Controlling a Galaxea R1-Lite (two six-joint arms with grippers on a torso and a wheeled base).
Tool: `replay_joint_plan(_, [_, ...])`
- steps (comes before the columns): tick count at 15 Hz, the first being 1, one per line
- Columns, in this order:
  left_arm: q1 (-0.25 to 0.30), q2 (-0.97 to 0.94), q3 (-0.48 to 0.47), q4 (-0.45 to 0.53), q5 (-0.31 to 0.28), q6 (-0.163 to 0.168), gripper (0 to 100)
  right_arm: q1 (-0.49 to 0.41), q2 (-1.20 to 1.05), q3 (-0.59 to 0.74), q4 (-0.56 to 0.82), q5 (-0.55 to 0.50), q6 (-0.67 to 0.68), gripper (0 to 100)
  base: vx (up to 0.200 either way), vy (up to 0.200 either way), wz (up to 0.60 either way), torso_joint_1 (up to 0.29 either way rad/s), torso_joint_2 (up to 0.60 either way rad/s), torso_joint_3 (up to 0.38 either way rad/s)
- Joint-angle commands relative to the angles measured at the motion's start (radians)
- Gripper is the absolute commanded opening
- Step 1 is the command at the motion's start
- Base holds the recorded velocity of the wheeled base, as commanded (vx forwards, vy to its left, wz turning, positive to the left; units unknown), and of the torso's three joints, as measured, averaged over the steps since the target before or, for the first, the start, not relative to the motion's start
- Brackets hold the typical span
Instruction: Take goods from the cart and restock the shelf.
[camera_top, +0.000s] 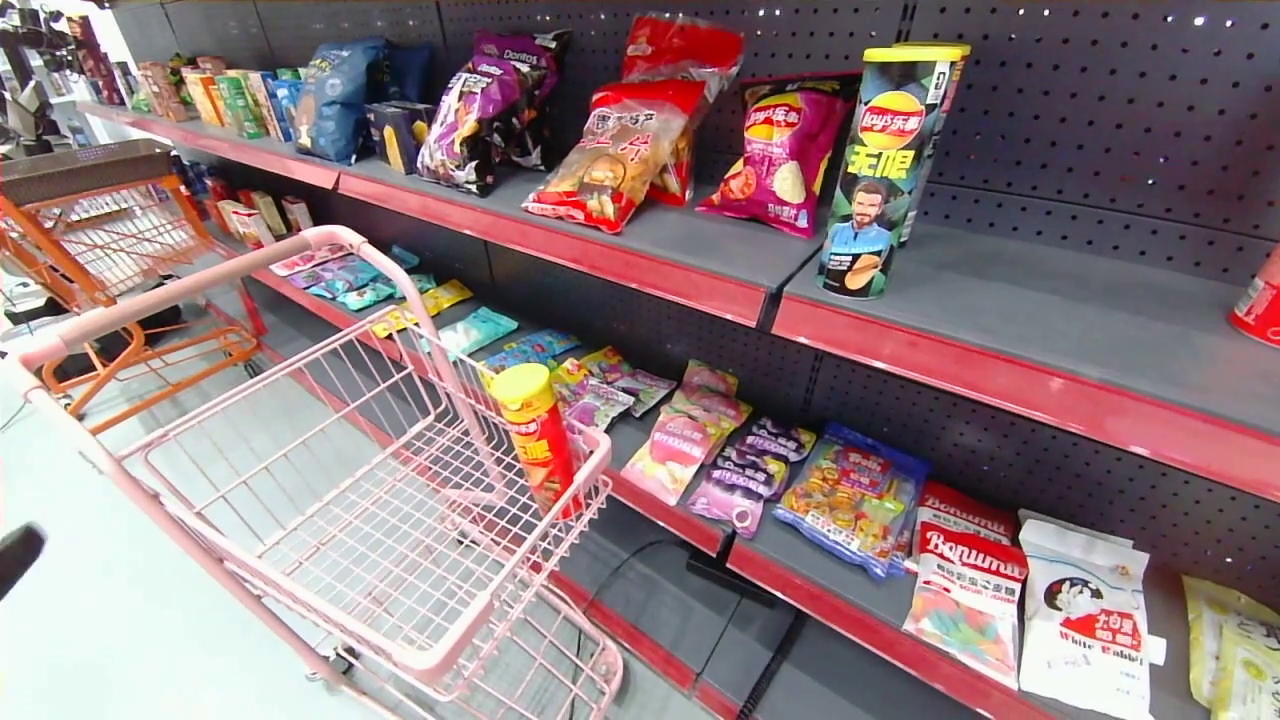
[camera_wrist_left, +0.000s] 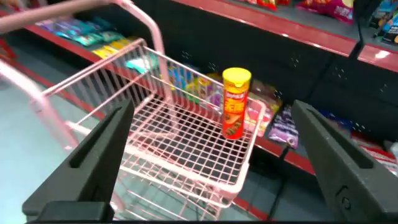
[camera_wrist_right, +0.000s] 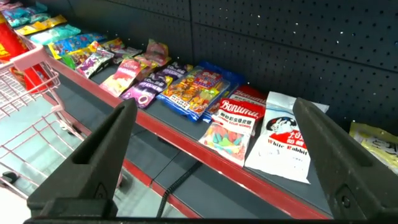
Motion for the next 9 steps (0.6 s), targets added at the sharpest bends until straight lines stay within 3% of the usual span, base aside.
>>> replay_joint_plan(1, [-0.005,0.677,-0.12,-0.327,-0.151,0.102,100,0.0,0.001,0.0,0.0,0.0,0.0,100,0.0,0.0,0.0,0.0,0.0,0.0])
replay_joint_plan(2, [-0.005,0.789,-0.124,-0.396,-0.174,0.154,100,0.0,0.0,0.0,0.0,0.0,0.0,100,0.0,0.0,0.0,0.0,0.0,0.0])
replay_joint_plan(3, [-0.009,0.889,-0.135,-0.441,-0.194,0.168,100,0.0,0.0,0.0,0.0,0.0,-0.005,100,0.0,0.0,0.0,0.0,0.0,0.0])
replay_joint_plan(5, [-0.049,1.057,-0.152,-0.508,-0.228,0.17,100,0.0,0.001,0.0,0.0,0.001,-0.008,100,0.0,0.0,0.0,0.0,0.0,0.0])
replay_joint_plan(9, [-0.094,1.315,-0.296,-0.596,-0.257,0.171,100,0.0,0.001,0.0,0.0,0.001,-0.008,100,0.0,0.0,0.0,0.0,0.0,0.0])
